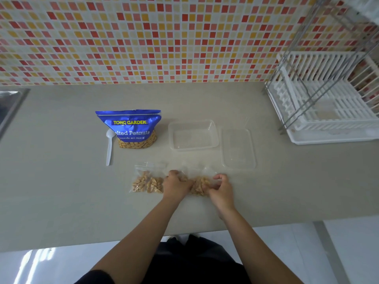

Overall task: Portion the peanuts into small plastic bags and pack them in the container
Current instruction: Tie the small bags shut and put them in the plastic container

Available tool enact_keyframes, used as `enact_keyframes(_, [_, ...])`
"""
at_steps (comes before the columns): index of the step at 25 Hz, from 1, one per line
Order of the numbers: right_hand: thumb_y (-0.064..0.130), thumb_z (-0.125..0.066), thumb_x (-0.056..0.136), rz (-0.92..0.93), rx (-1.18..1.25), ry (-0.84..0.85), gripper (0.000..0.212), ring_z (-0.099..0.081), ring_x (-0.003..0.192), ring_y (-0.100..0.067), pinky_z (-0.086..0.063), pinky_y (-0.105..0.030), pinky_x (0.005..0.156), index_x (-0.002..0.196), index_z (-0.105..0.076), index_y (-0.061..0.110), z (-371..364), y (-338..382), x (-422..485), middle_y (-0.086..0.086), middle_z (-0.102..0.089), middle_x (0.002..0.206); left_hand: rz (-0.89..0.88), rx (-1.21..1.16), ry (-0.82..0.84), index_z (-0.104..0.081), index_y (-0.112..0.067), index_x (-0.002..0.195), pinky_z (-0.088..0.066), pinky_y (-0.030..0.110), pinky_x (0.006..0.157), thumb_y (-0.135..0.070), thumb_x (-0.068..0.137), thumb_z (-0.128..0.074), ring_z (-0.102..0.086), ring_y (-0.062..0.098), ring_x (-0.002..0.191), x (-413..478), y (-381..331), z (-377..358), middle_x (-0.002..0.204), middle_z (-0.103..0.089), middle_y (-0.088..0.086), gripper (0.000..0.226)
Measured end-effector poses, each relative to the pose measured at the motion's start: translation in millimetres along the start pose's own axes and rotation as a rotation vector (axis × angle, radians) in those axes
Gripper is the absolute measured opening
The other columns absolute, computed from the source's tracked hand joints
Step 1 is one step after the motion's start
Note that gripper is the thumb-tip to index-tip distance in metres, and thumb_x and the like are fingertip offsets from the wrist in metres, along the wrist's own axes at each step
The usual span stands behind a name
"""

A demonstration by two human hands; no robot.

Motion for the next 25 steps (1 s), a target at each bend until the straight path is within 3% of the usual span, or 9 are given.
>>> enact_keyframes(2, [0.000, -0.071, 0.072, -0.037, 0.048, 0.000, 0.049, -0.049, 0.064, -0.007, -0.041, -0.008, 0.051, 0.108, -0.043, 0.017, 0.1, -2.4, -3.1, 0.001, -0.047, 0.081, -0.074, 0.088, 0.029, -0.061, -0.007, 0.087, -0.042, 0.030, 0.063, -0.025, 0.076, -0.068, -0.055, 0.023, 0.078, -4.9, -3.0, -1.9, 0.081, -0.060, 0.007, 0.023])
enact_keyframes(3, [-0.003, -0.069, 0.072, -0.061, 0.085, 0.012, 0.057, -0.050, 0.067, -0.006, -0.042, -0.009, 0.054, 0.116, -0.040, 0.017, -0.6, -4.1, -4.1, 0.000, -0.048, 0.086, -0.121, 0.094, 0.025, -0.062, -0.006, 0.083, -0.039, 0.029, 0.061, -0.024, 0.079, -0.066, -0.054, 0.023, 0.075, -7.7, -4.2, -1.9, 0.076, -0.059, 0.007, 0.019])
enact_keyframes(6, [-0.007, -0.066, 0.073, -0.105, 0.163, 0.109, 0.071, -0.055, 0.080, -0.008, -0.043, -0.010, 0.058, 0.132, -0.033, 0.013, -2.9, -7.2, -6.6, -0.003, -0.057, 0.102, -0.199, 0.009, 0.026, -0.062, -0.009, 0.089, -0.041, 0.029, 0.066, -0.025, 0.085, -0.062, -0.054, 0.020, 0.072, -13.7, -4.5, -2.7, 0.076, -0.060, 0.005, 0.016])
enact_keyframes(9, [-0.001, -0.066, 0.079, -0.070, 0.173, 0.165, 0.062, -0.053, 0.095, -0.011, -0.045, -0.008, 0.063, 0.133, -0.038, 0.012, 0.2, -4.3, -10.1, -0.002, -0.057, 0.109, -0.157, -0.232, 0.131, -0.058, -0.016, 0.082, -0.045, 0.032, 0.065, -0.020, 0.088, -0.060, -0.054, 0.018, 0.066, -18.5, -4.2, -4.4, 0.071, -0.058, 0.002, 0.008])
enact_keyframes(11, [0.002, -0.066, 0.081, -0.035, 0.215, 0.197, 0.059, -0.057, 0.094, -0.009, -0.047, -0.010, 0.069, 0.132, -0.039, 0.016, -0.3, 1.5, -8.3, -0.002, -0.060, 0.108, -0.172, -0.332, 0.161, -0.058, -0.016, 0.083, -0.045, 0.027, 0.060, -0.016, 0.089, -0.058, -0.053, 0.015, 0.064, -20.1, -13.0, 0.8, 0.070, -0.057, 0.001, 0.007])
enact_keyframes(15, [0.000, -0.061, 0.084, -0.019, 0.452, 0.280, 0.058, -0.063, 0.086, -0.016, -0.052, -0.029, 0.080, 0.131, -0.038, 0.023, -0.7, 27.0, 4.8, -0.007, -0.064, 0.094, -0.293, -0.402, 0.173, -0.059, -0.014, 0.089, -0.045, 0.021, 0.057, -0.013, 0.090, -0.057, -0.052, 0.013, 0.063, -20.8, -53.9, 17.5, 0.070, -0.057, 0.000, 0.003])
enact_keyframes(19, [-0.001, -0.057, 0.086, 0.058, 0.573, 0.285, 0.052, -0.064, 0.069, -0.004, -0.054, -0.020, 0.068, 0.126, -0.038, 0.027, 4.9, 72.9, 28.9, -0.002, -0.064, 0.083, -0.354, -0.480, 0.153, -0.060, -0.022, 0.088, -0.053, 0.030, 0.077, -0.014, 0.091, -0.053, -0.059, 0.016, 0.078, -15.6, -93.7, 33.5, 0.080, -0.061, 0.002, 0.011])
enact_keyframes(22, [0.002, -0.058, 0.087, 0.107, 0.492, 0.208, 0.054, -0.060, 0.071, -0.007, -0.053, -0.027, 0.076, 0.127, -0.034, 0.028, 6.4, 102.5, 56.2, -0.002, -0.058, 0.082, -0.370, -0.299, -0.059, -0.059, -0.019, 0.085, -0.054, 0.039, 0.085, -0.014, 0.089, -0.053, -0.062, 0.023, 0.081, 8.8, -110.7, 53.5, 0.075, -0.061, -0.003, 0.008])
enact_keyframes(25, [0.012, -0.061, 0.082, 0.142, 0.287, 0.113, 0.060, -0.062, 0.081, -0.018, -0.053, -0.040, 0.086, 0.131, -0.030, 0.027, -0.3, 117.0, 80.4, -0.007, -0.060, 0.092, -0.329, -0.034, -0.208, -0.060, -0.012, 0.089, -0.050, 0.037, 0.084, -0.015, 0.087, -0.050, -0.063, 0.029, 0.087, 37.0, -114.9, 58.7, 0.078, -0.068, 0.006, 0.011])
Point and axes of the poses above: each hand's wrist, its own x-axis towards the middle knuckle, its own z-axis out of the back of the hand, y = z × x, the point moved 5 cm from there along x, towards the middle knuckle
